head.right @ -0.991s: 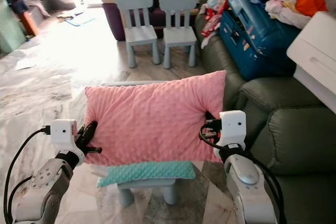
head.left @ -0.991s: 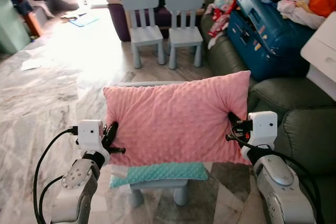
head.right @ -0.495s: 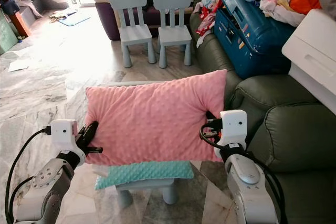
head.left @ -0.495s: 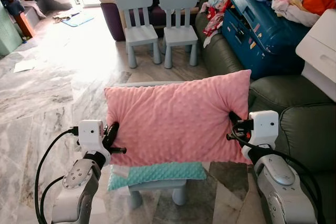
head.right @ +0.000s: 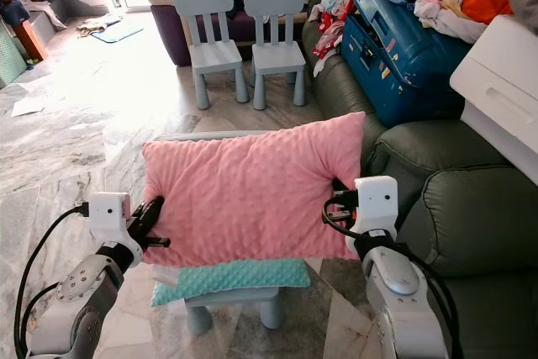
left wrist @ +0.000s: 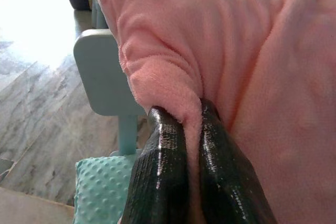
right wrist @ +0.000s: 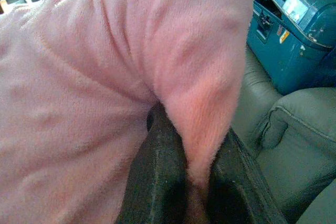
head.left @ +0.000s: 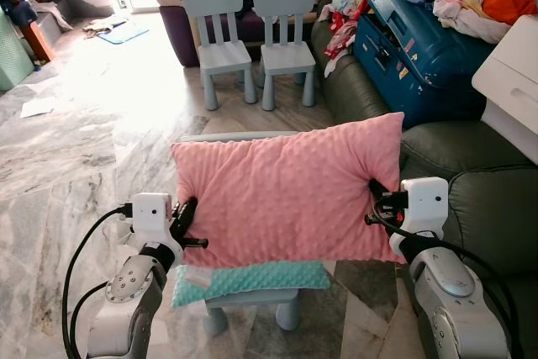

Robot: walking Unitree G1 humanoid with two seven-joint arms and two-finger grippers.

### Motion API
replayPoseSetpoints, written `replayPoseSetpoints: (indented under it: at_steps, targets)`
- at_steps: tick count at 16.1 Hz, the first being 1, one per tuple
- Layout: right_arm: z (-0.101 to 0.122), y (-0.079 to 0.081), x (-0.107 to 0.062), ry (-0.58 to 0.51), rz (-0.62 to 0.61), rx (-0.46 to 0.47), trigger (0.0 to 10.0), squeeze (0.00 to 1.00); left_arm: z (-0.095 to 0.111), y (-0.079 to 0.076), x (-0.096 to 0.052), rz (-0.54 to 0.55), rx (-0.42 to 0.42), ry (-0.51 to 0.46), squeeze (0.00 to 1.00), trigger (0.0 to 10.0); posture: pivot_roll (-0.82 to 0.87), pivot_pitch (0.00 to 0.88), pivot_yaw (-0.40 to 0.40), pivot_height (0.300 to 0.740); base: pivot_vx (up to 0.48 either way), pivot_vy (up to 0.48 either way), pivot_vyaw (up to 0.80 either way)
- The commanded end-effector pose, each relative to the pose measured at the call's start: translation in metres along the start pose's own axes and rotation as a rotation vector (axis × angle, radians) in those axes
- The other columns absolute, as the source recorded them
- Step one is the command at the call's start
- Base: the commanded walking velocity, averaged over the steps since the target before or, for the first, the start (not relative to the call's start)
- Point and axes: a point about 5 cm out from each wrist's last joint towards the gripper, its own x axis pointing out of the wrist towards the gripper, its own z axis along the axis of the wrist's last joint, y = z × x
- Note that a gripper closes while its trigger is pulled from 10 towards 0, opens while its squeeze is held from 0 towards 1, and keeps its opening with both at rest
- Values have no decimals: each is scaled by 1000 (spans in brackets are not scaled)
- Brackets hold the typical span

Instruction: Move the pillow to the sofa

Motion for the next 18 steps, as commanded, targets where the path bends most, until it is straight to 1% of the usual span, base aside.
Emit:
replayPoseSetpoints:
  at_steps: [1, 11, 18]
  targets:
    - [10, 0, 1, -47, 4, -9, 10000, 0, -1, 1, 0, -9, -5, 8, 0, 10000, -191, 15, 32, 740, 0, 0, -481]
    - [10, 1, -1, -45, 14, -10, 10000, 0, -1, -2, 1, -7, -6, 17, 0, 10000, -190, 20, 32, 740, 0, 0, 0]
    - [10, 1, -1, -45, 14, -8, 10000, 0, -3, -2, 1, 0, 2, 23, 0, 10000, -192, 23, 33, 740, -298, 0, 0]
